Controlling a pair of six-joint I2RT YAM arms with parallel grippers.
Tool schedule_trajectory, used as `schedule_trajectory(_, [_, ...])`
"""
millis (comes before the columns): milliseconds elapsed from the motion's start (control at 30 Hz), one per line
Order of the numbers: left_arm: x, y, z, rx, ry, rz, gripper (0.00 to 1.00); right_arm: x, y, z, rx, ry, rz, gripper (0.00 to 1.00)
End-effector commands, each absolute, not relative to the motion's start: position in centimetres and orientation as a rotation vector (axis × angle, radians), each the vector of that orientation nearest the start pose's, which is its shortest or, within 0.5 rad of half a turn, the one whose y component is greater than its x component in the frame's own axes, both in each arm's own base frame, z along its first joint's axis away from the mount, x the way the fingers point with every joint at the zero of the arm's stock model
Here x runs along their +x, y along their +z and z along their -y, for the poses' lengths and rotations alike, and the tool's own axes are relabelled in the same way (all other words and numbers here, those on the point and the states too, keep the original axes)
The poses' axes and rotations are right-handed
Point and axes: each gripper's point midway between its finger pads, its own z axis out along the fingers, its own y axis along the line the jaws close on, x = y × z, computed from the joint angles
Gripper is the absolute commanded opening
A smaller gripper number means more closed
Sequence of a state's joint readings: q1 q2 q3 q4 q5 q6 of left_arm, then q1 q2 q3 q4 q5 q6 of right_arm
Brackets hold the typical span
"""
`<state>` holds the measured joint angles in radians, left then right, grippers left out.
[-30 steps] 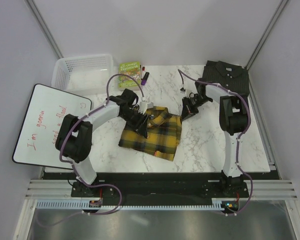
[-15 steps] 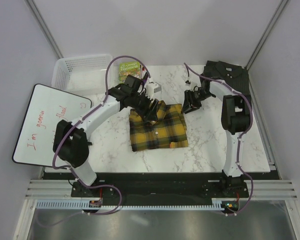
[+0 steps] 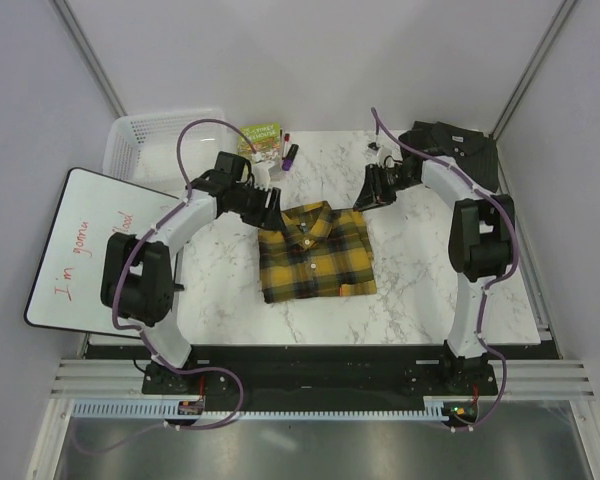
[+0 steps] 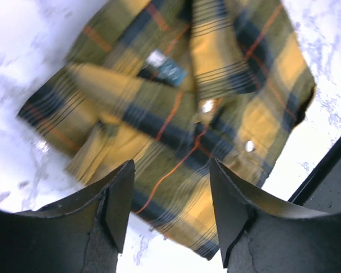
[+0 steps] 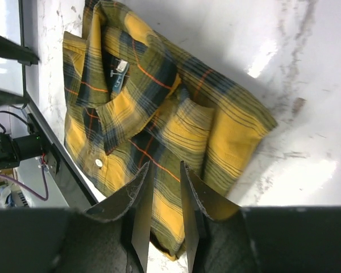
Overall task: Fold and stack the long sleeve shirts
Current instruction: Fold the shirt
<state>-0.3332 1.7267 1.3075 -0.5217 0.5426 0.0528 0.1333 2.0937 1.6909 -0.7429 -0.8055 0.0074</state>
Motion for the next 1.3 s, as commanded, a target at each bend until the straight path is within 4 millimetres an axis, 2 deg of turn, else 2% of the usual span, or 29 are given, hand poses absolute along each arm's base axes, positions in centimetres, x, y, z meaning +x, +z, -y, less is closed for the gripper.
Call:
schedule_trajectory(0, [36.8,13.2,18.2,0.488,-0.787,-2.409,0.61,42.7,10.4,-20.5,-0.42,1.146,-2.524,0.33])
schedule_trajectory(67, [37.1,11.9,16.7,0.43,-0.787,-2.459,0.61,43.0,9.4,-21.0,-0.424,1.129,-2.538,0.34])
schedule_trajectory(200, [37.0,10.4,15.8,0.416,-0.782,-2.506,0.63,43.7,7.9,-21.2,-0.417,1.075,-2.573,0.38])
schedule_trajectory(433, [37.1,8.8,15.6,0.402,-0.782,-2.55,0.63,44.4,6.4,-21.0,-0.404,1.001,-2.604,0.45])
schedule_trajectory(600, [37.3,7.7,15.7,0.399,-0.798,-2.574,0.64,44.9,6.2,-20.7,-0.39,0.948,-2.609,0.49])
schedule_trajectory(700, [37.4,7.4,15.8,0.396,-0.802,-2.581,0.66,44.8,6.3,-21.1,-0.386,0.983,-2.609,0.5])
schedule_trajectory(833, [37.7,7.1,15.4,0.376,-0.773,-2.594,0.68,44.2,6.5,-22.0,-0.402,1.057,-2.604,0.44])
schedule_trajectory(1000, [37.7,7.2,15.7,0.374,-0.811,-2.59,0.64,43.8,7.0,-22.6,-0.397,1.128,-2.591,0.32])
schedule_trajectory(1133, [37.5,7.3,16.4,0.391,-0.878,-2.578,0.56,44.0,7.0,-22.6,-0.391,1.123,-2.592,0.32])
schedule_trajectory(1267, [37.7,6.5,16.3,0.38,-0.872,-2.593,0.56,44.1,6.8,-22.5,-0.389,1.117,-2.595,0.33])
